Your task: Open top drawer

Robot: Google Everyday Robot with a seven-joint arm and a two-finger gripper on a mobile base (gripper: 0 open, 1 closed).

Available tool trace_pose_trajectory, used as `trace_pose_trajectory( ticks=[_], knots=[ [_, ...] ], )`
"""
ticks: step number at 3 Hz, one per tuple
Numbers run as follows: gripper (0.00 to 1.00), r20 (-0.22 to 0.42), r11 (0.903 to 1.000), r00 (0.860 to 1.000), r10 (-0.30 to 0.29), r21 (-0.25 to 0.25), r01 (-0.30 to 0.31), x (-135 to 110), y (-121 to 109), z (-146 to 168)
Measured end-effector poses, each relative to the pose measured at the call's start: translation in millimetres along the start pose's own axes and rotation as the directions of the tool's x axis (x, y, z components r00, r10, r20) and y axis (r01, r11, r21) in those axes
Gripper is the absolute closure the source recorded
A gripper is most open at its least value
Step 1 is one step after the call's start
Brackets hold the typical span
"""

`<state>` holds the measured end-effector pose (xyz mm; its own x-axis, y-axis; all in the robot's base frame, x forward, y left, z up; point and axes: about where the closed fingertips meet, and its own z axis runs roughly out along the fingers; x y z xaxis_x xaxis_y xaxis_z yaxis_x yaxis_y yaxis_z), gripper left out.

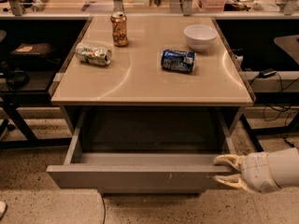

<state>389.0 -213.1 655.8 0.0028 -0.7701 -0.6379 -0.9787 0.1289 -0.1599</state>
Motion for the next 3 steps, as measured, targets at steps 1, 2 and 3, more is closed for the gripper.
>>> trace_pose_trajectory(
  ticks=[1,2,3],
  knots=[
    [1.0,0.0,1.0,1.0,0.0,0.0,0.0,-3,-1,-4],
    [1.0,0.011,0.9997,1.0,-0.014,-0.021,0.014,-12,17,-11],
    [0.8,0.011,0.9997,1.0,-0.014,-0.021,0.014,-12,17,-11]
  ],
)
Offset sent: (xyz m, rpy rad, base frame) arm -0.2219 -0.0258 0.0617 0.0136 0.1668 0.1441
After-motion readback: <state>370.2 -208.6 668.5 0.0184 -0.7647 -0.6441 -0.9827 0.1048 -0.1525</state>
